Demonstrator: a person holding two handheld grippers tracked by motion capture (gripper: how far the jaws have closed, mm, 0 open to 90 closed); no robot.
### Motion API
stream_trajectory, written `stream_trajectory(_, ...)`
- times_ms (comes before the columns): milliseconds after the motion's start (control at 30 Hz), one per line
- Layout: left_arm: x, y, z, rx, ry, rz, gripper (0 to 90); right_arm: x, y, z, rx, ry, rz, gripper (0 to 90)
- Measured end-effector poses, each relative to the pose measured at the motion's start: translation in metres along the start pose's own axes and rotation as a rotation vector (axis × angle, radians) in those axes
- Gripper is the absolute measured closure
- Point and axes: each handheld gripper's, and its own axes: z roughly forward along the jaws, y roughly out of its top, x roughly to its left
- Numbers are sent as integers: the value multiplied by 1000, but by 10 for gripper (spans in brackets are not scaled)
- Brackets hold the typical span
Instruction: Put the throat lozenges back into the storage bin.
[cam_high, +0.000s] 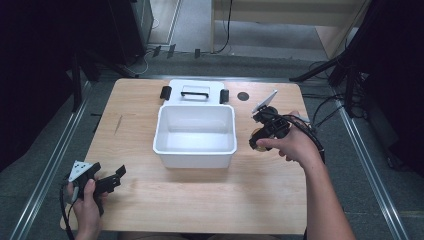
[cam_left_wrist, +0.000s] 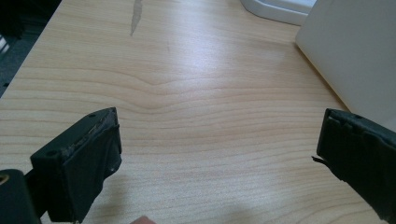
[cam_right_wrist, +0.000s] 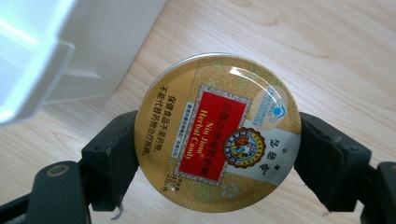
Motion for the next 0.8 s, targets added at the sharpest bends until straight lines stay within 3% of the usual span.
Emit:
stream_trajectory(400, 0, 0, 0, 0, -2, -2, 2, 13, 20, -30, -10, -4, -17, 205)
stream_trajectory(800, 0, 0, 0, 1, -3, -3, 3, 36, 38, -40, -17, 0, -78, 204)
